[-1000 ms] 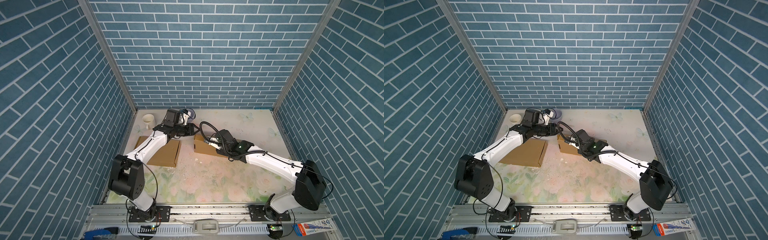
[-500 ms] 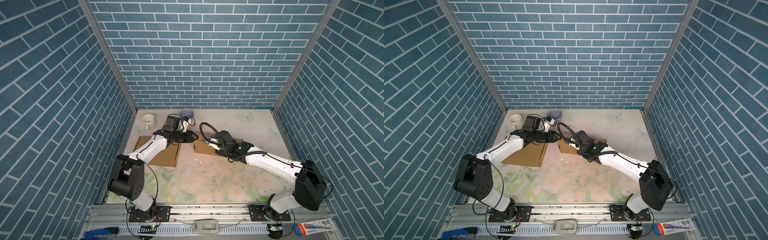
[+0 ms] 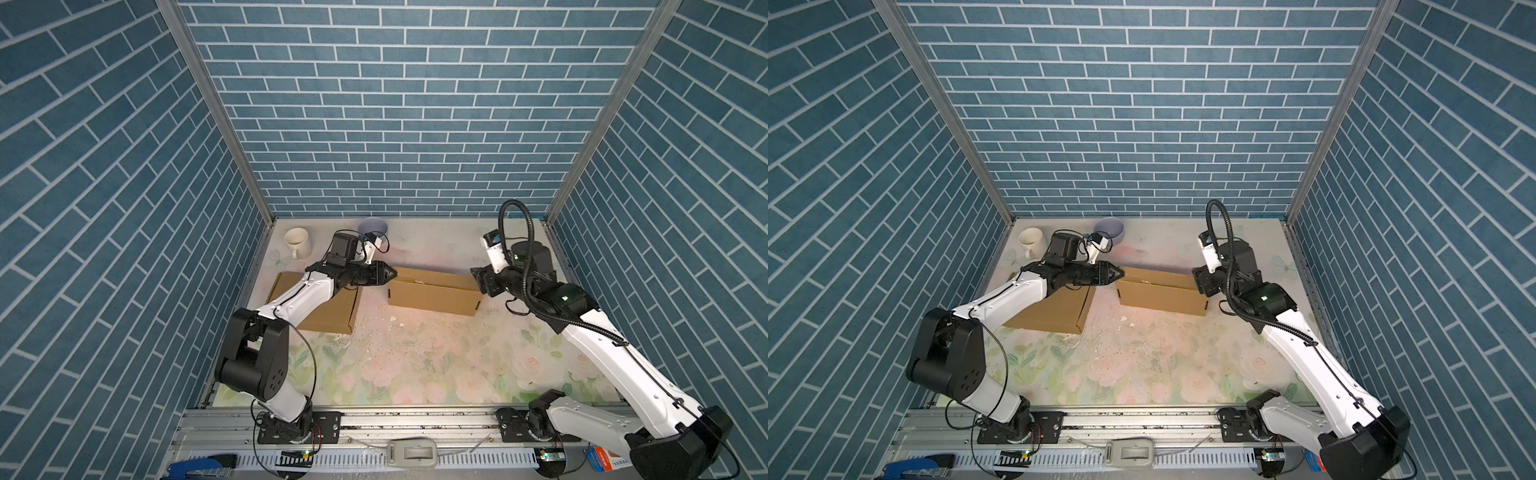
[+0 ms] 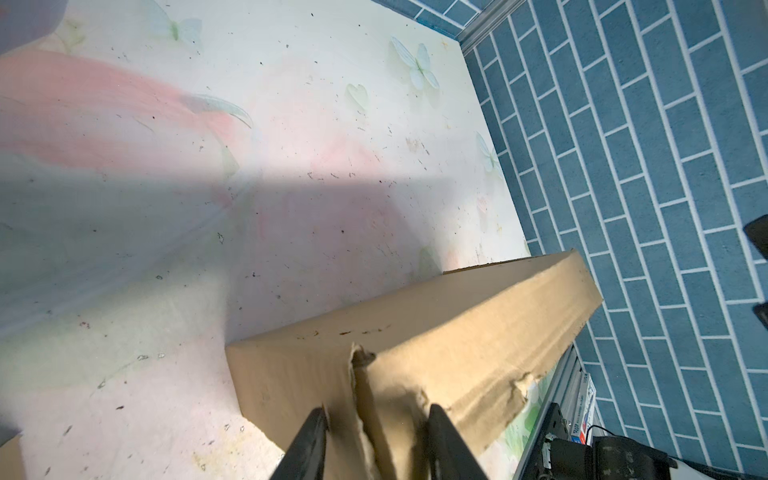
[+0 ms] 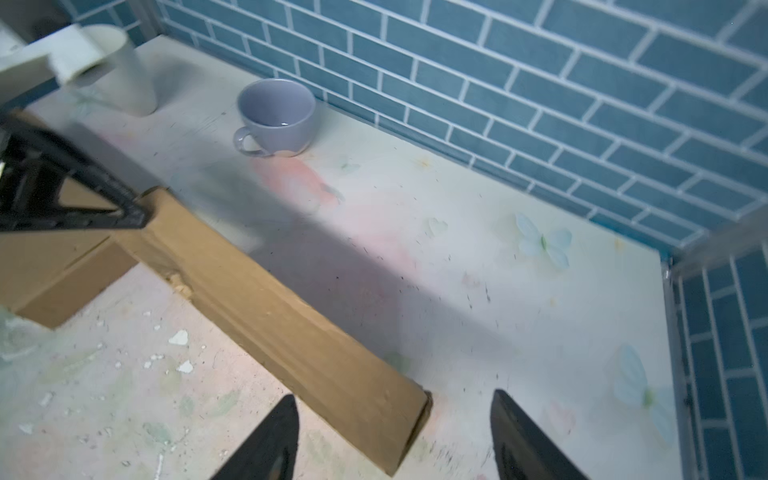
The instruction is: Fold the paper box
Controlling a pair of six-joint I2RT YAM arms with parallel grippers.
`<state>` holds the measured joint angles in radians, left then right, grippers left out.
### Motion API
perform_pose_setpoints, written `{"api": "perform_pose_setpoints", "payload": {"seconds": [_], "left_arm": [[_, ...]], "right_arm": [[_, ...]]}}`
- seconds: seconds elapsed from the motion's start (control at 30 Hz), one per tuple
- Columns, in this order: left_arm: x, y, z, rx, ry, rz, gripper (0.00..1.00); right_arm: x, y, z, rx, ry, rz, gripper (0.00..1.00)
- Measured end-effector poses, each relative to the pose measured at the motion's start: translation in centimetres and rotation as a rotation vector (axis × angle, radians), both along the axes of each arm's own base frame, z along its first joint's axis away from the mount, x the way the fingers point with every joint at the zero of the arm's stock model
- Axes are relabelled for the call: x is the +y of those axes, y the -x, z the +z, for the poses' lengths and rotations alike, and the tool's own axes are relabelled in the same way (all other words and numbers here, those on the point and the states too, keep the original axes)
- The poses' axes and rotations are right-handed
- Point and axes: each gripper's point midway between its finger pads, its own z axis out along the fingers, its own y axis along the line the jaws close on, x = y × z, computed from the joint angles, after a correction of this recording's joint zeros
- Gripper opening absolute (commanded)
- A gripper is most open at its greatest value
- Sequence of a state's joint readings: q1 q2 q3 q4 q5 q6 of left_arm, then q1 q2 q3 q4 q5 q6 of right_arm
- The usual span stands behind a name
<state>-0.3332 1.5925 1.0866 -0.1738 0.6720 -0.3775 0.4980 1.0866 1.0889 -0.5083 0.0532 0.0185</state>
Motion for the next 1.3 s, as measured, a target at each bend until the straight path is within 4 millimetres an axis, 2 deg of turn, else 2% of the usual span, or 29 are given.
{"api": "perform_pose_setpoints", "payload": {"seconds": [0.1,0.27,0.43,0.53,0.67,0.73,0.77,0.87,1.03,1.2,1.3], "left_arm": [[0.0,0.0,0.0,0.0,0.002,0.003,0.41],[0.0,-0.1,0.0,-0.001,0.005,0.005,0.41],[0.0,-0.1,-0.1,-0.003,0.005,0.006,0.41],[0.0,0.0,-0.1,-0.005,0.007,0.006,0.41],[0.0,0.0,-0.1,-0.01,0.009,0.005,0.37],[0.0,0.0,-0.1,-0.013,0.01,0.004,0.34],[0.0,0.0,-0.1,-0.016,0.011,0.005,0.33],[-0.1,-0.1,0.1,-0.025,0.015,0.006,0.32],[-0.1,-0.1,0.1,-0.029,0.016,0.006,0.32],[0.0,0.0,0.1,-0.034,0.019,0.007,0.32],[0.0,0.0,0.1,-0.037,0.022,0.013,0.32]], "right_arm": [[-1.9,0.2,-2.7,0.186,-0.11,-0.119,0.71],[-2.8,0.6,-6.1,0.424,-0.318,-0.231,0.67],[-2.1,0.8,-6.6,0.523,-0.443,-0.251,0.6],[-1.8,0.6,-7.1,0.551,-0.472,-0.253,0.53],[-2.4,0.6,-9.2,0.597,-0.46,-0.294,0.34],[-2.5,0.6,-10.3,0.619,-0.452,-0.304,0.29],[-2.4,0.2,-10.2,0.606,-0.454,-0.298,0.28],[-2.2,0.1,-10.0,0.597,-0.459,-0.284,0.29],[-2.2,0.1,-9.8,0.598,-0.467,-0.28,0.36],[-2.3,0.1,-10.1,0.611,-0.459,-0.288,0.36],[-2.5,-0.4,-10.1,0.611,-0.441,-0.295,0.42]]}}
